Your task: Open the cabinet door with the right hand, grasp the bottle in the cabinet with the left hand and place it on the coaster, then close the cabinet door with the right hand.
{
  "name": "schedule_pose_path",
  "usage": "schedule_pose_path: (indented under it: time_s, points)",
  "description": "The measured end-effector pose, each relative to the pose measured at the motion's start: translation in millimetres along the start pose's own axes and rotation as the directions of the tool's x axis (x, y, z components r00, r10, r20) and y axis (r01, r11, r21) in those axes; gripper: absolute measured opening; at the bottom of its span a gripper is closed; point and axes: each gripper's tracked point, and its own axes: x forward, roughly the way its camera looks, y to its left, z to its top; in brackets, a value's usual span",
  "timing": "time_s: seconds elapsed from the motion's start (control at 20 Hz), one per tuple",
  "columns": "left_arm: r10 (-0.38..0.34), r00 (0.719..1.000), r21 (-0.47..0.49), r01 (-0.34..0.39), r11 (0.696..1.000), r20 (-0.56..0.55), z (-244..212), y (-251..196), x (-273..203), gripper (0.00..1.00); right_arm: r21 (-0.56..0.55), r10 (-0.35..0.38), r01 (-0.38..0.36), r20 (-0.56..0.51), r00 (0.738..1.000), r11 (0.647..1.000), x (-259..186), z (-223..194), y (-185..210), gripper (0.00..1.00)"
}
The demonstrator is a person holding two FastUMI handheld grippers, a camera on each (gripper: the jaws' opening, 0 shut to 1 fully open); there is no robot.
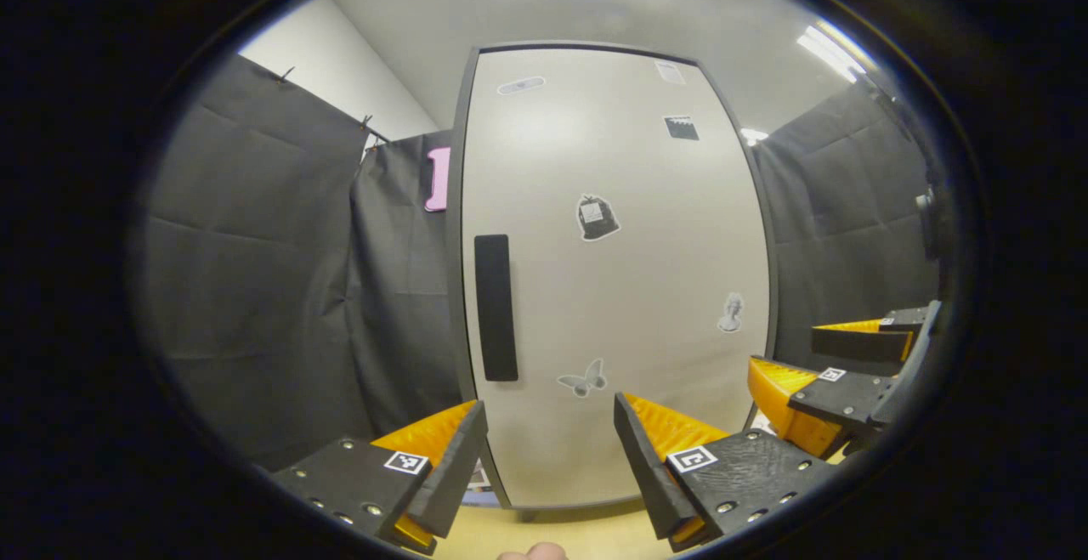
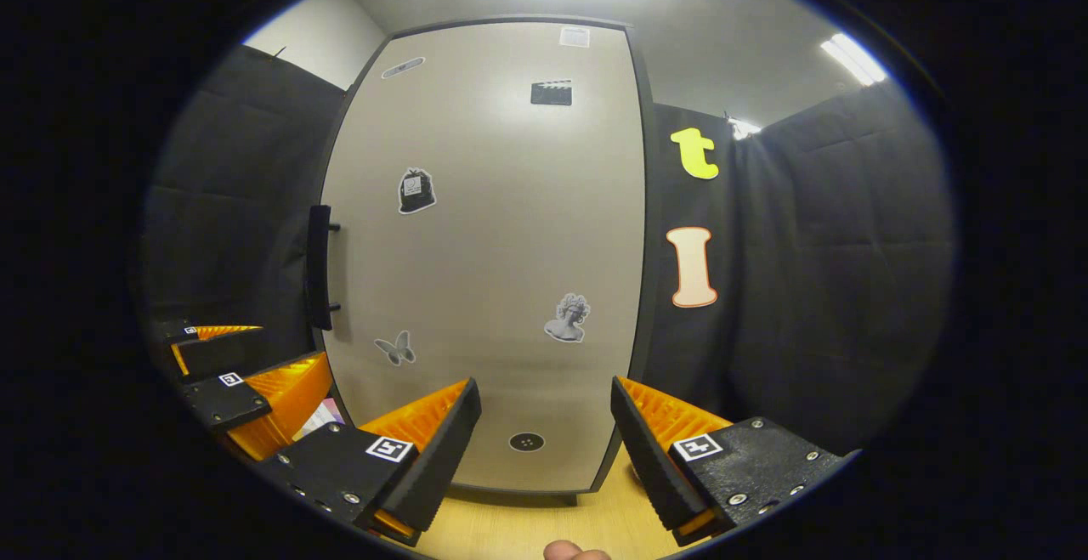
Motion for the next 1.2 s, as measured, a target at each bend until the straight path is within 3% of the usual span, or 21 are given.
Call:
schedule_pose_path:
  time_s: [0.2,0.3,0.55,0.8,0.9,0.95,1.1,1.2]
  points:
    - [0.028,0.999,-0.02,-0.029,0.999,-0.017,-8,19,-21,0.82,-0.012,0.026,-0.026,0.021,0.999,1.0,16,19,11,0.95]
    - [0.053,0.998,-0.016,-0.054,0.998,-0.032,-17,34,-37,0.86,-0.019,0.055,-0.054,0.035,0.998,0.998,23,31,25,0.95]
    - [0.121,0.988,0.005,-0.121,0.993,-0.093,-49,73,-83,0.83,-0.04,0.165,-0.162,0.071,0.984,0.986,33,56,90,0.95]
    - [0.203,0.969,0.013,-0.203,0.979,-0.137,-72,115,-126,0.9,-0.049,0.275,-0.273,0.065,0.959,0.961,39,56,166,0.95]
    - [0.226,0.96,0.018,-0.226,0.974,-0.166,-85,129,-140,0.86,-0.067,0.289,-0.284,0.07,0.955,0.956,47,54,189,0.95]
    - [0.234,0.956,0.017,-0.234,0.972,-0.179,-91,134,-146,0.9,-0.083,0.293,-0.287,0.067,0.954,0.954,52,52,199,0.95]
    - [0.259,0.941,0.009,-0.264,0.965,-0.216,-109,148,-161,0.89,-0.101,0.309,-0.304,0.043,0.95,0.947,66,45,222,0.94]
    - [0.269,0.935,-0.001,-0.276,0.961,-0.23,-116,152,-167,0.87,-0.098,0.31,-0.306,0.03,0.95,0.947,74,44,231,0.86]
